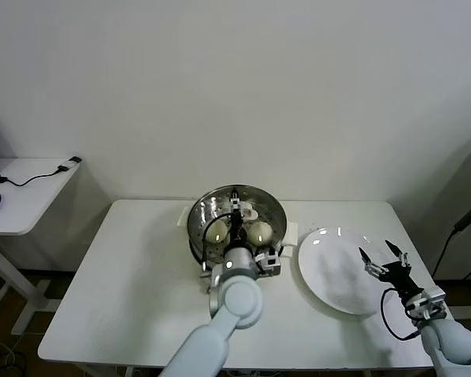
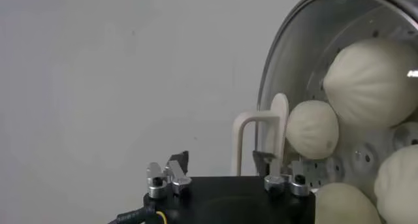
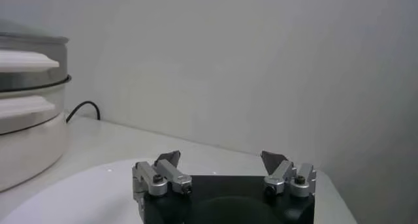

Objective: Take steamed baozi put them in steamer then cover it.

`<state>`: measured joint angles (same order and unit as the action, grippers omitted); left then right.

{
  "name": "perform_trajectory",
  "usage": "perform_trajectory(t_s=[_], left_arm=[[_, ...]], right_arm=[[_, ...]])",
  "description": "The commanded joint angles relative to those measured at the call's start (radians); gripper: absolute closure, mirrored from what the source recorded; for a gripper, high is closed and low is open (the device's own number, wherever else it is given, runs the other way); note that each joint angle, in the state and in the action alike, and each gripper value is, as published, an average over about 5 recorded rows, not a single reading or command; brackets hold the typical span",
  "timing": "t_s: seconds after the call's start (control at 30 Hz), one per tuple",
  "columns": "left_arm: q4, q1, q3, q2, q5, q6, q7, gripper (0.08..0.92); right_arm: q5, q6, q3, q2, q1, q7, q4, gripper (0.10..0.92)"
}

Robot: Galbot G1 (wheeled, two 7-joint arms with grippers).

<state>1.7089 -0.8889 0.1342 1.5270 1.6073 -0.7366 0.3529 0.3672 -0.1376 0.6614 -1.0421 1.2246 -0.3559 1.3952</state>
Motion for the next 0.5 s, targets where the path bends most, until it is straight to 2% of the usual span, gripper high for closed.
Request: perform_trajectory(t_s=[0.03,0.17,0.27,0.37,0.5], left_arm=[[0.157,-0.049,0.015,-0.071,-0.026,-0.049,0.01,0.317],[0.239,-0.09,0.006,-0.11,-0.06,-0.049,0.002,0.211],[0.302,-0.138,-0.017,-0.14,-0.133,-0.036,-0.028,0.182],[0.366,-0.204,-0.063,-0.177,-0.248,-0.004,-0.099,0.178],[0.429,-0.292,-0.173,-0.222,-0.442,0.086,-0.24,0.177]], right_arm=[[-0.006,0.006,0.004,0.002,0.002,0.003,0.002,0.203],[-0.015,0.024,0.006,0.001,0.004,0.015,0.016,0.203],[-0.013,0.039,0.006,-0.001,0.004,0.019,0.031,0.203],[-0.023,0.048,0.006,-0.002,0.002,0.02,0.044,0.203],[-0.01,0.053,0.009,-0.008,0.006,0.028,0.07,0.203]])
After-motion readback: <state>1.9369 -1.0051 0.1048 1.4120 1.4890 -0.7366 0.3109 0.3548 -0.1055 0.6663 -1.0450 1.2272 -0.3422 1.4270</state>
